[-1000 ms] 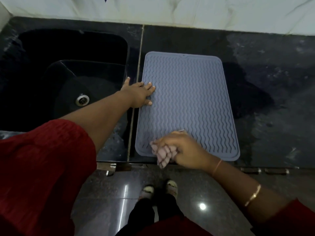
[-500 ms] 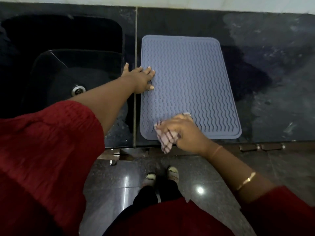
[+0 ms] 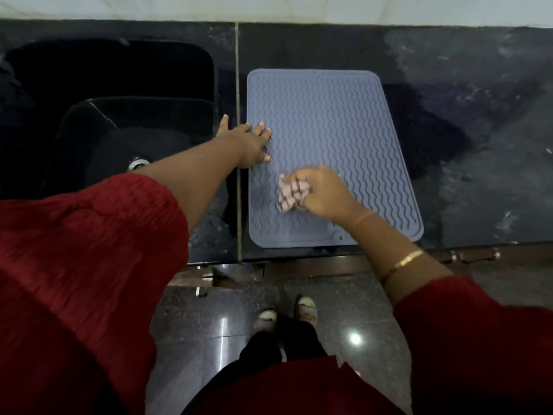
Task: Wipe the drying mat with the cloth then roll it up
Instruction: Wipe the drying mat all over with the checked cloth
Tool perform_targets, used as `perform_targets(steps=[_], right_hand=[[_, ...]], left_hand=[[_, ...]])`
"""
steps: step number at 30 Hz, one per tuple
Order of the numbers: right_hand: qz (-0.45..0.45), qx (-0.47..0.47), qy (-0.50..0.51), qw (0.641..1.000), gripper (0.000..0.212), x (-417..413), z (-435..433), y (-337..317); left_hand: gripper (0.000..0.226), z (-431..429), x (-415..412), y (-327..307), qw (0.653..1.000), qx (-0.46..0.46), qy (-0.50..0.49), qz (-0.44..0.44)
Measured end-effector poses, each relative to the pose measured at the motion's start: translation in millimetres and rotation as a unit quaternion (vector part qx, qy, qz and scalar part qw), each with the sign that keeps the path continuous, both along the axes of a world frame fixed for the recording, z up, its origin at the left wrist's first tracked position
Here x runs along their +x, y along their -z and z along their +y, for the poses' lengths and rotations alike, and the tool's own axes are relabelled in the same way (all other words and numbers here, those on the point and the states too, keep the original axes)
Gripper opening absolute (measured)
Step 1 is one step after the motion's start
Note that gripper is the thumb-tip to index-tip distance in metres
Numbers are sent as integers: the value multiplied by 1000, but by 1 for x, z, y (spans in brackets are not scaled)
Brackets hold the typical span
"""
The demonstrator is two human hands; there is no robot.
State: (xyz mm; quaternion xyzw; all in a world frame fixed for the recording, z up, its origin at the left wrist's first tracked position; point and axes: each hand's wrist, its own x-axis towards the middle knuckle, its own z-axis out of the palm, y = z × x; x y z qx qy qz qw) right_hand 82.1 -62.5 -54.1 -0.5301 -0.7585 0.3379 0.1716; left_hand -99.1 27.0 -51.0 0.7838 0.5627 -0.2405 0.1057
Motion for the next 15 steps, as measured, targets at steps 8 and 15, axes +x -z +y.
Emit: perform_targets(steps=[8,15], right_hand=[[74,-149,-57,984,25,27,-63,-15],[120,-100,79,984,16,-3,0,-18]], left_hand=[[68,0,2,2,1000,-1,-2,5],[68,2,0,2,1000,-8,-7,8]])
